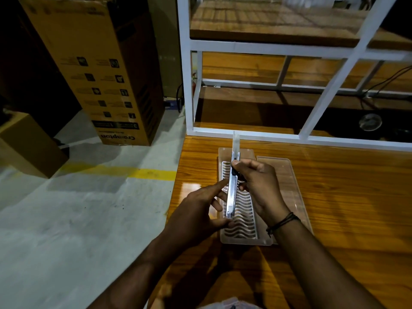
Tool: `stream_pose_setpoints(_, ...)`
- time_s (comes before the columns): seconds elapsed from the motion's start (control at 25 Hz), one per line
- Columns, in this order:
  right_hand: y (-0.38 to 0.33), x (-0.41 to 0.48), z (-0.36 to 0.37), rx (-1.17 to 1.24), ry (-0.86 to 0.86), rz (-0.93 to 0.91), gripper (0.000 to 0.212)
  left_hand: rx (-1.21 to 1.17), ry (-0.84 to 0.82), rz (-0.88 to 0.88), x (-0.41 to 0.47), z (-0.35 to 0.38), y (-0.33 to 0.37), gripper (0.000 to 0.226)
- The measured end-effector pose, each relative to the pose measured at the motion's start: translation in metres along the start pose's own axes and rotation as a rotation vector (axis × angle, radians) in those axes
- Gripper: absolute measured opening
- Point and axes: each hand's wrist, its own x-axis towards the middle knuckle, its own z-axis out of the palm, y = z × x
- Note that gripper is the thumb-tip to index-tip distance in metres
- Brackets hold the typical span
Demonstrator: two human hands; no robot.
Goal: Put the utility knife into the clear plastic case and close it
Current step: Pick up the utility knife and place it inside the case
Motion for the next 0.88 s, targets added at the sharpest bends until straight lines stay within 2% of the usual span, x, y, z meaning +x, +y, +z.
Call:
stream_pose_setpoints(0.4, 0.013, -0.016, -0.008, 0.022, -0.051, -0.011, 0.012, -0.007, 0.022, 0.022, 0.007, 0.001, 0.003, 0.097)
stream_pose_setpoints(0.88, 0.016, -0.03, -0.017, 0.062, -0.149, -0.012, 0.033, 0.017, 0.015, 0.051, 0.009, 0.004, 0.001, 0.096)
